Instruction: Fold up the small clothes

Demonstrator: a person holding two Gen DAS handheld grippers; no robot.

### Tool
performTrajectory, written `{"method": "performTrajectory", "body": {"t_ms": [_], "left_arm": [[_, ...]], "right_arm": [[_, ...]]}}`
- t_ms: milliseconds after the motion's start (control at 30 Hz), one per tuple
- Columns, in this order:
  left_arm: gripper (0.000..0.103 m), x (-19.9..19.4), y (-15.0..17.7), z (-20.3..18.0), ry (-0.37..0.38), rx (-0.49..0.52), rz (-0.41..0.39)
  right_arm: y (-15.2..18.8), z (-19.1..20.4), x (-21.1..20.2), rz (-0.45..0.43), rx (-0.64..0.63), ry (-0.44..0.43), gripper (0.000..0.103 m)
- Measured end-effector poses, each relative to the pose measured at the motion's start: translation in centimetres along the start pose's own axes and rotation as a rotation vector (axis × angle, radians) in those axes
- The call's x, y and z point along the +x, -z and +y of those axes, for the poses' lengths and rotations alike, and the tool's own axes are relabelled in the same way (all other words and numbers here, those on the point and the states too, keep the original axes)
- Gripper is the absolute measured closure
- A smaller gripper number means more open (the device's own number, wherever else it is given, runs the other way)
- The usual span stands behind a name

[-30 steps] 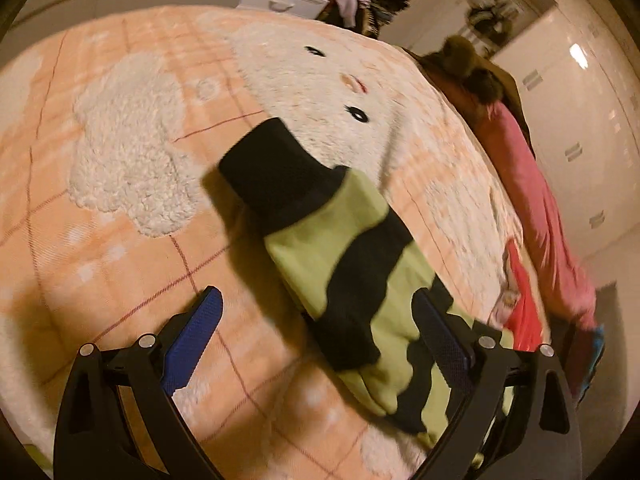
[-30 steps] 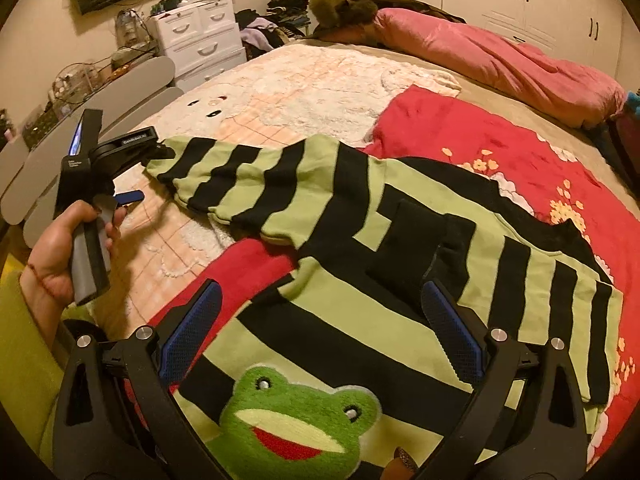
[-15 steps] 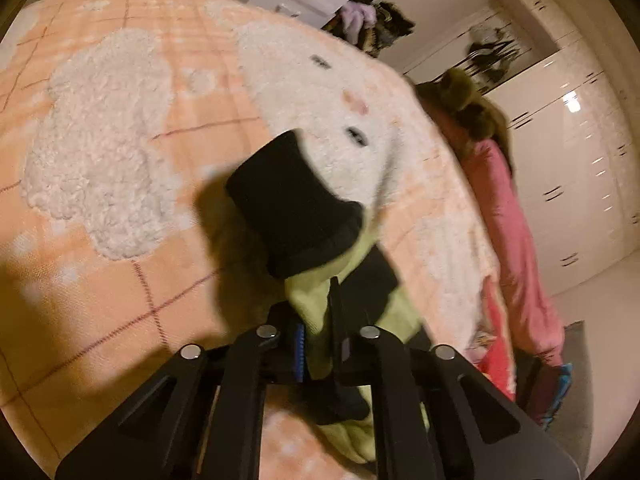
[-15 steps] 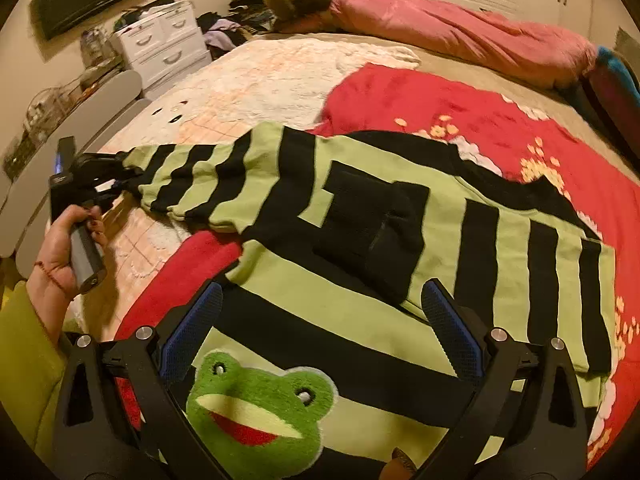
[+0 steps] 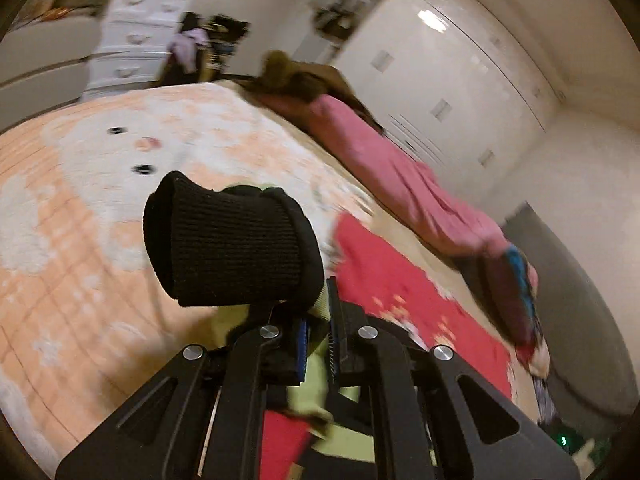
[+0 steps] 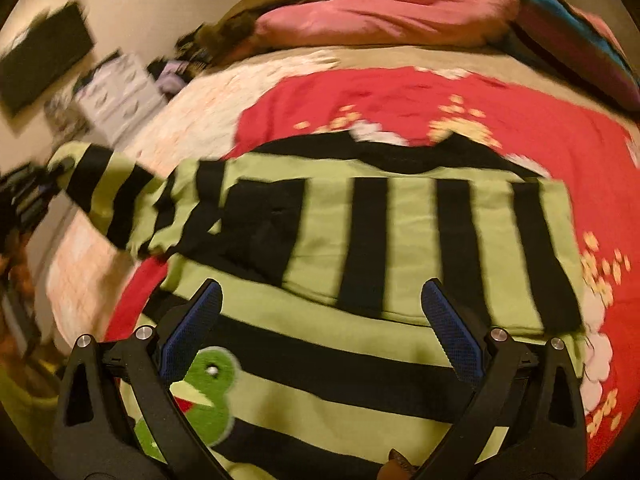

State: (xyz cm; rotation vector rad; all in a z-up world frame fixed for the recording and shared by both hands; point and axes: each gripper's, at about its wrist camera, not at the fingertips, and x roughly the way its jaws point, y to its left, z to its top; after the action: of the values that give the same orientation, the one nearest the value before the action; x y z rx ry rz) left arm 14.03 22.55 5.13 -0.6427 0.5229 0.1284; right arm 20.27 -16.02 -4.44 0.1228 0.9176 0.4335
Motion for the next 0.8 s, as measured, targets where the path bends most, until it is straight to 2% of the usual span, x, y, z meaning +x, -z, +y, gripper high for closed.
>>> {"method": "performTrajectory", "body": {"t_ms": [267,433,600,800], "left_arm": [[0.096,1.9,5.4,-10.1,0.075,0.130,0.127],[0.096,4.6,8.9,-15.6,0.097,0.219,0.215],[0.096,7.5,13.1,-19.6,0.105,0.298,0.296],[0.096,10.8,17.0,-22.5,0.105,0.369,0.368]], "right_arm": [[-0.4,-9.0,-3.3,-0.106,0.185,0.038,0.009],[-0.6,-12.9,-4.6,-0.162,0.230,0.085,0.009],[-0.6,-16.4,-5.5,-0.198,0.299,0.099,0.009],[-0.1,-20.1,-6.2,-0.229,0.396,0.099,0.009]]}}
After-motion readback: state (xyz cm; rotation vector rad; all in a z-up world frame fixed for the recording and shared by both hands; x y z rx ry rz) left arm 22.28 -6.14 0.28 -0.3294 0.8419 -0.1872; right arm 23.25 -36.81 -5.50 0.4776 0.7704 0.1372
